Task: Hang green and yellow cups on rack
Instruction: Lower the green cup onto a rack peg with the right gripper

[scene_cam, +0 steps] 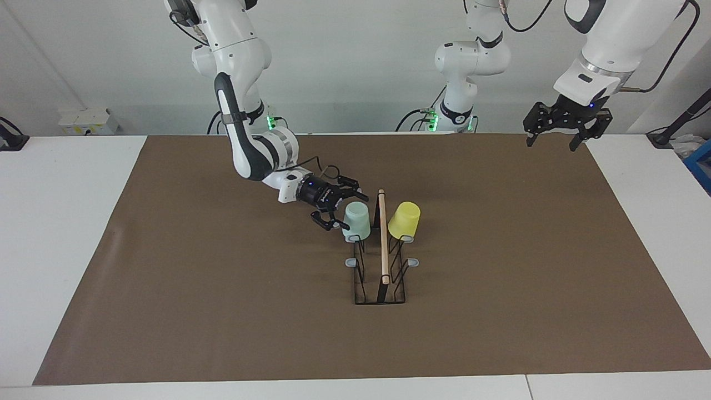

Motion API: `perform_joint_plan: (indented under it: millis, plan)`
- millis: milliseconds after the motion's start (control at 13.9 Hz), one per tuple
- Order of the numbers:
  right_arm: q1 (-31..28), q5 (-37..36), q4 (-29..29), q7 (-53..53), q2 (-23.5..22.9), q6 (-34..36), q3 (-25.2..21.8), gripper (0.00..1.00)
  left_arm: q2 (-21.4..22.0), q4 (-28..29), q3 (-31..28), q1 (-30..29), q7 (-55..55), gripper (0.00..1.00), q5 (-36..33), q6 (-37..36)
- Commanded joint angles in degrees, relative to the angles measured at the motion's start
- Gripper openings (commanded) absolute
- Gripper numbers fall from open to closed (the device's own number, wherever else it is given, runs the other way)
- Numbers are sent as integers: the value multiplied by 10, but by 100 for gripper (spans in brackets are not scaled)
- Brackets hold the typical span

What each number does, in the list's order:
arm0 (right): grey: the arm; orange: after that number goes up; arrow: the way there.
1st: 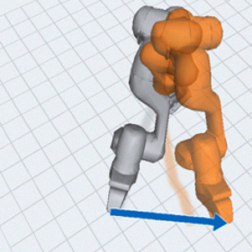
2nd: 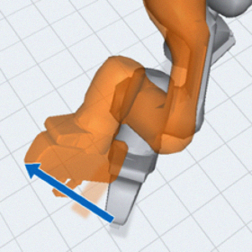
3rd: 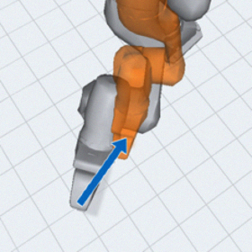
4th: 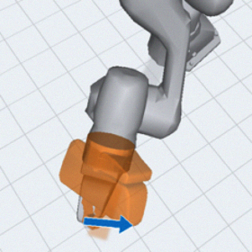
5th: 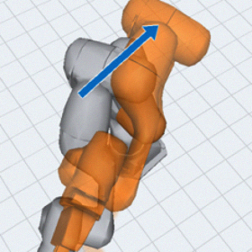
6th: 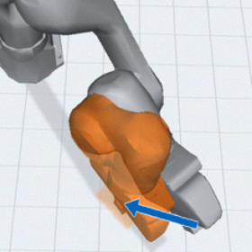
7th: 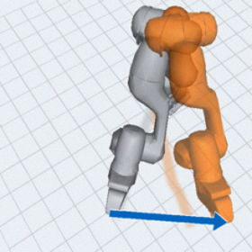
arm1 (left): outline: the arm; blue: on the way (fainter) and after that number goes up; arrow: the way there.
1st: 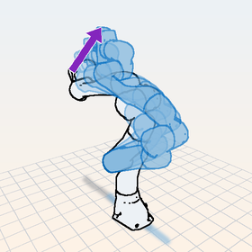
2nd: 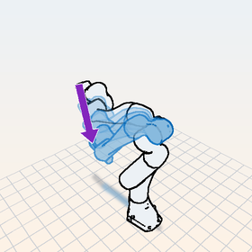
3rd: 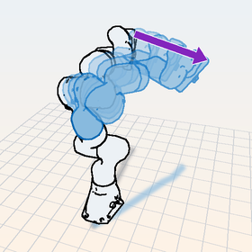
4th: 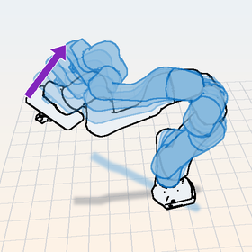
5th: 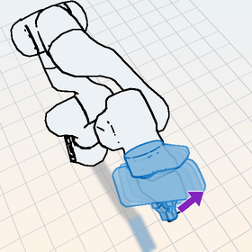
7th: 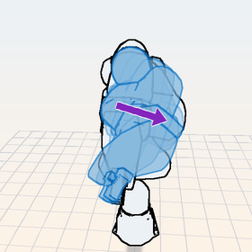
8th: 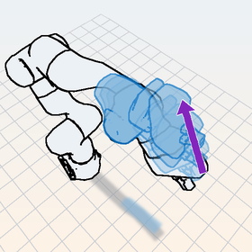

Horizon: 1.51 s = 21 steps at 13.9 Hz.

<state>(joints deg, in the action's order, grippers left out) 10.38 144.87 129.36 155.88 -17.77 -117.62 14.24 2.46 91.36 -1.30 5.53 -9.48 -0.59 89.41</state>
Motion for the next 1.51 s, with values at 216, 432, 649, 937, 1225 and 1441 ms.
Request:
perform_joint_plan:
  millis: [216, 432, 649, 937, 1225, 1441]
  plan:
    - [-4, 35, -9, 31, -8, -13, 7, 100, 16, 16, 6, -9, -1, 100, 2, 1]
    - [-1, 35, -16, 29, 3, -64, 8, 100, 16, 16, 6, -9, -1, 100, 2, 0]
    - [0, 35, -23, 26, 15, -93, 8, 100, 16, 16, 6, -9, -1, 100, 2, 1]
    - [4, 35, -30, 18, 18, -101, 9, 100, 16, 16, 6, -9, -1, 100, 2, 1]
    - [-1, 36, -35, -14, 41, -155, 31, 100, 16, 16, 6, -9, -1, 100, 2, 0]
    - [-3, 35, -55, -49, 69, -238, 50, 100, 16, 15, 6, -9, -1, 100, 2, 1]
